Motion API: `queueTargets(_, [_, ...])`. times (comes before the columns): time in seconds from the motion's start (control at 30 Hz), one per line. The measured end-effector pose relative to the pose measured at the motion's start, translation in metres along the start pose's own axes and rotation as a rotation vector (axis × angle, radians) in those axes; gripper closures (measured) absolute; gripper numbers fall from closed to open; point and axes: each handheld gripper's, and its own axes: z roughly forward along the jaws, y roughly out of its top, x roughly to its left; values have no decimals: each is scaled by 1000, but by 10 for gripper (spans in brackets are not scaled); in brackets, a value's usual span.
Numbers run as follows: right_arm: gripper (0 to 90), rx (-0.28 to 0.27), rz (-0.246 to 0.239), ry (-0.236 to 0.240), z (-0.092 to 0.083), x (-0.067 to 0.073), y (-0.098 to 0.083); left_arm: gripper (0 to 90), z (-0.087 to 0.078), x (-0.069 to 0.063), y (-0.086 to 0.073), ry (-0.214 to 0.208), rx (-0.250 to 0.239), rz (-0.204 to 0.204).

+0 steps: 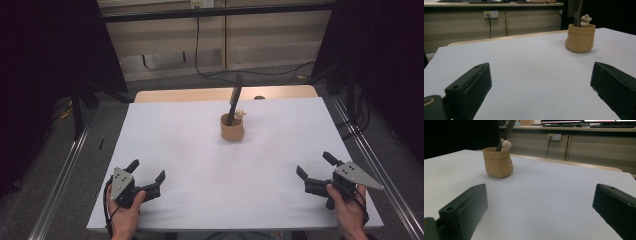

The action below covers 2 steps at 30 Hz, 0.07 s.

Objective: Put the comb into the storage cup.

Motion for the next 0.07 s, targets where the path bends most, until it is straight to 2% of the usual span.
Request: queueTargets(0.07, [0, 1, 1, 0, 0, 0, 0, 35, 1, 1, 1, -11, 2, -10])
